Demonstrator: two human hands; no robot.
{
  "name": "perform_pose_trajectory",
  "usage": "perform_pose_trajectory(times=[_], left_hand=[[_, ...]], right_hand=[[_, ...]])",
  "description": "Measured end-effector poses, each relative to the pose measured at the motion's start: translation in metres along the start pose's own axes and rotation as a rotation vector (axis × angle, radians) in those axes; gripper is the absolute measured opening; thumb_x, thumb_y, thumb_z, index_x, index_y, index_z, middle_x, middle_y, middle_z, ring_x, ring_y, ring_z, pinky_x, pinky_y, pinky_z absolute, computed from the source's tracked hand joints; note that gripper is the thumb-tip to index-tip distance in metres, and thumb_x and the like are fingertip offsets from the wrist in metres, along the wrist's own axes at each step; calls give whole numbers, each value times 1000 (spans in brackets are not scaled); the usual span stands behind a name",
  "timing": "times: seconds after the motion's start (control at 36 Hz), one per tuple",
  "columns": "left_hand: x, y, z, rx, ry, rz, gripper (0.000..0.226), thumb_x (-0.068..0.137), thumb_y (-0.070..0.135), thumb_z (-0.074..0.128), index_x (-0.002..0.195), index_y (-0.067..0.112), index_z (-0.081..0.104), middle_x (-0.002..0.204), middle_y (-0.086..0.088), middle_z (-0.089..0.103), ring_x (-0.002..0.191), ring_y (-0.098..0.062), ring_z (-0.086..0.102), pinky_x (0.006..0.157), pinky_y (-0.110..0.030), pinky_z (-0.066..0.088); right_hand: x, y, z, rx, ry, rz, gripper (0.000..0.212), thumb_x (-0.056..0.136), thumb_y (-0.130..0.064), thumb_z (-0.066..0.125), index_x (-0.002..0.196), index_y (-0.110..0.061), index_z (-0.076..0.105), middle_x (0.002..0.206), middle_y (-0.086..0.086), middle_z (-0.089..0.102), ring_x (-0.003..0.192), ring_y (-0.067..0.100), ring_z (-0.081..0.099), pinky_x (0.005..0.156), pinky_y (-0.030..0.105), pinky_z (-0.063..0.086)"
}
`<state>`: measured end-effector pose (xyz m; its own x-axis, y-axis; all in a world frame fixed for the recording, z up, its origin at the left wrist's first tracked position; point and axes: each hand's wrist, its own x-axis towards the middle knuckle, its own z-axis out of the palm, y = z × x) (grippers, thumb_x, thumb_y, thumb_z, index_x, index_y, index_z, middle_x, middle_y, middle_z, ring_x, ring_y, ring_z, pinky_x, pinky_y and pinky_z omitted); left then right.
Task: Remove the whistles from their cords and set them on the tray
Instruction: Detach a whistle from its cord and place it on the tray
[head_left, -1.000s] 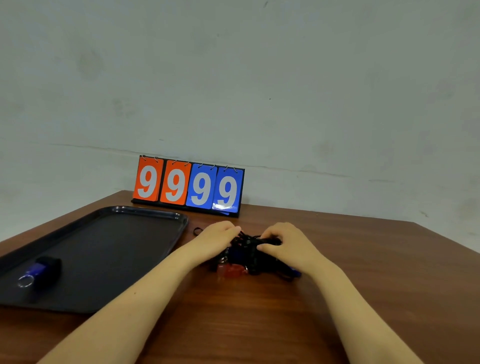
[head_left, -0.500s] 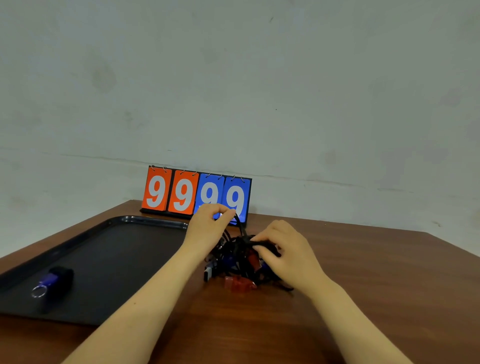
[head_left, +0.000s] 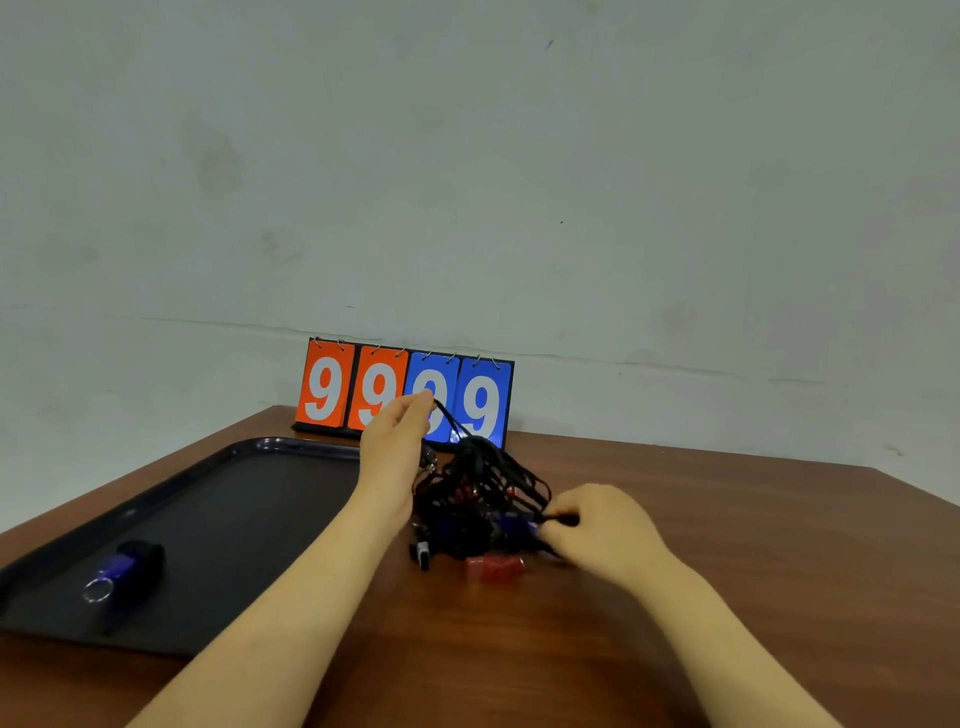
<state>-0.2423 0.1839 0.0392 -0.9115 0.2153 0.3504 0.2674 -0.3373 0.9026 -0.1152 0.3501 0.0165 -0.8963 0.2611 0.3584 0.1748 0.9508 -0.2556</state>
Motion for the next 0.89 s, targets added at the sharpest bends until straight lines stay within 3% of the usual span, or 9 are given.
perform_pose_trajectory(times=[0.08, 0.19, 0.28, 0.33, 0.39, 0.47, 0.61, 0.78, 0.89], left_hand=[[-2, 2, 2, 12, -27, 31, 10, 97, 33, 52, 92, 32, 60, 96, 16, 57, 90, 1, 51, 85, -27, 36], [-10, 5, 8, 91, -102, 9, 14, 98, 34, 50, 92, 28, 61, 90, 4, 56, 93, -9, 54, 83, -23, 38], [-17, 4, 14, 89, -175, -54, 24, 96, 37, 52, 94, 17, 66, 91, -15, 54, 109, -29, 54, 95, -33, 41], [-21, 3, 17, 61, -220, -94, 36, 95, 38, 53, 102, 4, 61, 105, -22, 56, 113, -33, 54, 104, -39, 38], [-23, 2, 18, 51, -252, -126, 27, 94, 39, 55, 91, 17, 71, 90, -20, 57, 96, -28, 58, 107, -43, 36], [-19, -3, 17, -24, -302, -211, 44, 93, 38, 57, 50, 28, 62, 61, 4, 45, 66, -13, 46, 91, -38, 37], [-13, -9, 16, -238, -328, -304, 35, 95, 35, 55, 64, 19, 49, 57, 5, 38, 52, -10, 38, 53, -22, 37], [-8, -10, 12, -472, -225, -350, 25, 95, 26, 53, 72, 18, 49, 54, 7, 37, 41, -7, 36, 44, -18, 41], [-5, -10, 8, -523, -157, -355, 25, 98, 26, 49, 75, 18, 50, 52, 7, 40, 38, -4, 36, 35, -12, 32]], right_hand=[[3, 12, -4, -19, 120, 152, 26, 88, -27, 49, 75, -20, 71, 67, -2, 66, 68, 21, 60, 65, 25, 38], [2, 11, -13, 40, 301, 144, 23, 89, -22, 49, 92, -31, 70, 99, -12, 68, 97, 12, 58, 97, 35, 41], [-1, -2, -9, 367, 423, 31, 18, 90, -21, 54, 97, -34, 65, 99, -21, 62, 96, -2, 54, 93, 29, 45], [-3, -15, -2, 474, 423, -45, 14, 87, -30, 59, 99, -35, 65, 96, -21, 62, 91, -5, 55, 83, 24, 48], [-3, -26, 6, 483, 360, -84, 20, 83, -42, 63, 103, -38, 63, 97, -19, 61, 92, -4, 55, 79, 18, 46], [1, -35, 18, 486, 237, -72, 25, 84, -44, 65, 108, -36, 62, 102, -19, 60, 96, -5, 54, 77, 11, 41], [7, -26, 25, 517, 318, -51, 19, 88, -30, 65, 107, -32, 69, 100, -19, 67, 93, -5, 58, 76, 11, 43], [3, -23, 15, 641, 482, -66, 27, 88, -8, 62, 98, -30, 73, 88, -21, 70, 83, -4, 63, 69, 7, 45], [-1, -20, 9, 608, 489, -130, 33, 89, -3, 59, 89, -35, 67, 87, -20, 69, 79, -1, 63, 67, 11, 47]])
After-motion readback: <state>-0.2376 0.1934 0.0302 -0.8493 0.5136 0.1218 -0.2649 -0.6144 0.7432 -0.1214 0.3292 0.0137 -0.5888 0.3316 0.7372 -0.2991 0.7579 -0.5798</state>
